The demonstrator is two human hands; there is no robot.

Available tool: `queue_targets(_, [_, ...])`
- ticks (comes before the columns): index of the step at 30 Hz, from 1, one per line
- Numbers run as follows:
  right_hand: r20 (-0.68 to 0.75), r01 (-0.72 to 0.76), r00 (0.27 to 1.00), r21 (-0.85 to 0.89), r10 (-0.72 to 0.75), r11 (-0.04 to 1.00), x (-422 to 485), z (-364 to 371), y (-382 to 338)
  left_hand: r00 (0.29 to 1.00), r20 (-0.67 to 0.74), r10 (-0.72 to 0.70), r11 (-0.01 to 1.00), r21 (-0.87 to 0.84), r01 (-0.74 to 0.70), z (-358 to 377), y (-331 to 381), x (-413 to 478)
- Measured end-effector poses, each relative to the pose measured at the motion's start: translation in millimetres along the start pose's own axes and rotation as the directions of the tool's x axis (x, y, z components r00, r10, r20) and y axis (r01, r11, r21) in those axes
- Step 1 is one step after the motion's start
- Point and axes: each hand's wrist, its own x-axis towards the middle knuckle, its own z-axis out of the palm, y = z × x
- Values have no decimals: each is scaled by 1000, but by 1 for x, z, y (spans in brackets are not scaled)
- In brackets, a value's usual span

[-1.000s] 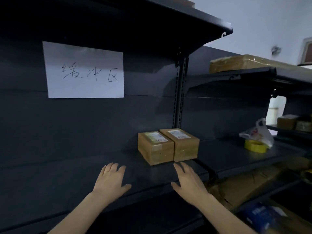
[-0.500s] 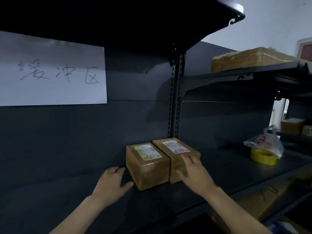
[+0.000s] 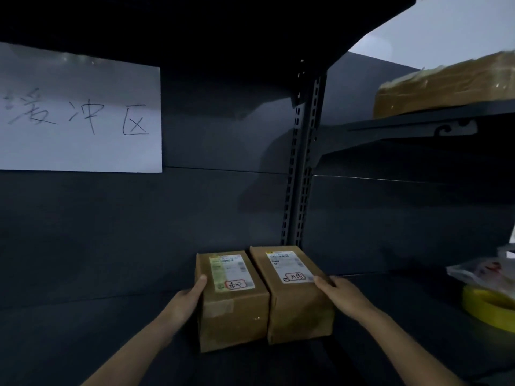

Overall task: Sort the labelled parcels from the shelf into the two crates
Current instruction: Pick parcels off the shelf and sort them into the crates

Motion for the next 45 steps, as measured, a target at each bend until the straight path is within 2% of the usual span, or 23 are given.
queue_targets(3, [154, -112, 985, 273, 72, 955, 7, -4, 3, 998, 9, -67, 991, -112, 68, 5, 1, 4])
queue_targets(7, [267, -180, 962, 458, 59, 870, 12, -4, 15, 993, 61, -105, 958, -261, 117, 4, -6, 6])
queue_targets(11, [255, -120, 964, 668, -74, 734, 8, 12, 28, 996, 89, -23, 921, -385, 56, -3, -10, 0])
queue_targets(14, [184, -5, 960, 766, -211, 643, 5, 28, 32, 985, 100, 143, 907, -412, -90, -17, -16, -7])
queue_targets(16, [149, 56, 951, 775, -269, 629, 4, 37, 29, 966, 119, 228, 906, -388, -166, -29, -21, -11])
queue_targets(20, [137, 114, 941, 729, -308, 674, 7, 57, 22, 955, 133, 263, 909, -366, -199, -48, -35, -16])
queue_targets(30, [201, 188, 878, 689, -434, 699, 8, 91, -3, 959, -41, 279, 904, -326, -277, -62, -45, -31])
queue_targets(37, [267, 185, 830, 697, -490, 693, 3, 120, -29, 943, -251, 220, 897, -327, -297, -87, -55, -65])
queue_targets(45, [354, 223, 703, 714, -617, 664, -27, 164, -81, 850, -506, 148, 828, -406, -386, -114, -77, -133])
